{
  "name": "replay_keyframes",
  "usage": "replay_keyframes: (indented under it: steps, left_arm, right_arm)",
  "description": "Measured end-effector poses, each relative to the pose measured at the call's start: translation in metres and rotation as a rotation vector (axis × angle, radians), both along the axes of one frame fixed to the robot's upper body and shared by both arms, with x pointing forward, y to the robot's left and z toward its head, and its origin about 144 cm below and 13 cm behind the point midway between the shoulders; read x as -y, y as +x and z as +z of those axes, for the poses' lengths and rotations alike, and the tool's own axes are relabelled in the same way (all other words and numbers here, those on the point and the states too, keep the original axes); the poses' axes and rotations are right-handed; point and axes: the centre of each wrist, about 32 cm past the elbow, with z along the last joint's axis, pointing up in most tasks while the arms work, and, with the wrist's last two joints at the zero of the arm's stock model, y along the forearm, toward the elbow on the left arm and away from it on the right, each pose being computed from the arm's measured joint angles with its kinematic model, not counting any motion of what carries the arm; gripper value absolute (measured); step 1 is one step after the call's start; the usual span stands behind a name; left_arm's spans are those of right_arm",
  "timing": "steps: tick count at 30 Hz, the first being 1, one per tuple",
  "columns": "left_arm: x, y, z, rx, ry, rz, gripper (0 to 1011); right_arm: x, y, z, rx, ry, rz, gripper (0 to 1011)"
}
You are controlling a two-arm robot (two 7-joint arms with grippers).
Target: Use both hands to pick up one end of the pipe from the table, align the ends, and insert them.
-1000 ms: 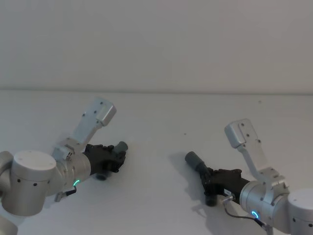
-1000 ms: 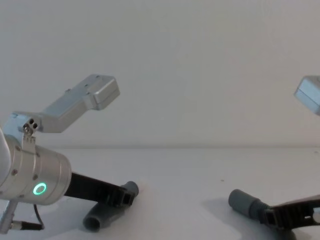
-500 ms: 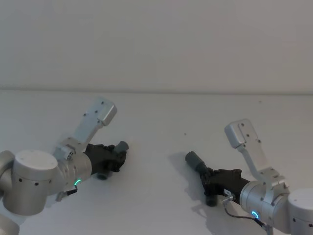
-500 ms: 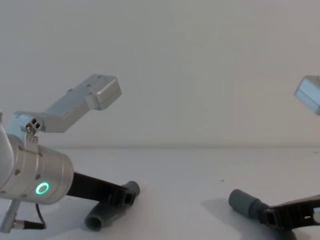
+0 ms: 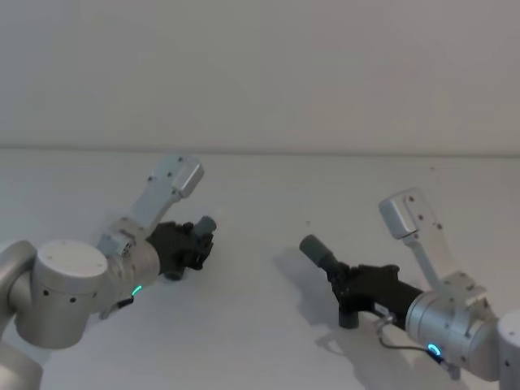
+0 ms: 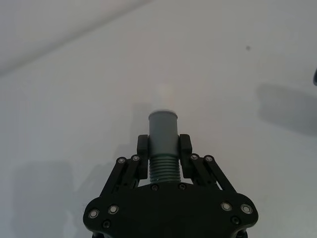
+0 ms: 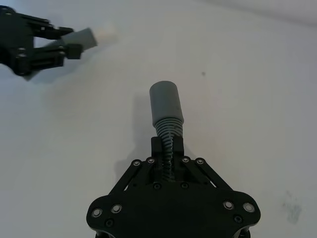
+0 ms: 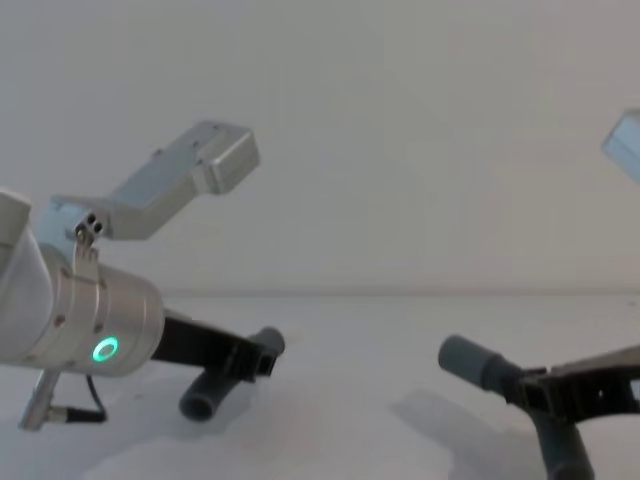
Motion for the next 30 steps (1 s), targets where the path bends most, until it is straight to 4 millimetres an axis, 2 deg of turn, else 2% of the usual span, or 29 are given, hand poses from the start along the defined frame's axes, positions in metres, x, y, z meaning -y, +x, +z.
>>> replay_keyframes:
  steps: [15,30]
  left_arm:
    - [-0.005,0.006,0.024,0.147,0.018,-0.085,348]
    - [-0.022,0.020,0.039,0.142,-0.064,-0.269,348]
  right_arm:
    - [0.028,0.002,0.008,0.199,0.024,0.132,100]
    - [0.062,0.002,0.001,0.430,-0.019,0.281,100]
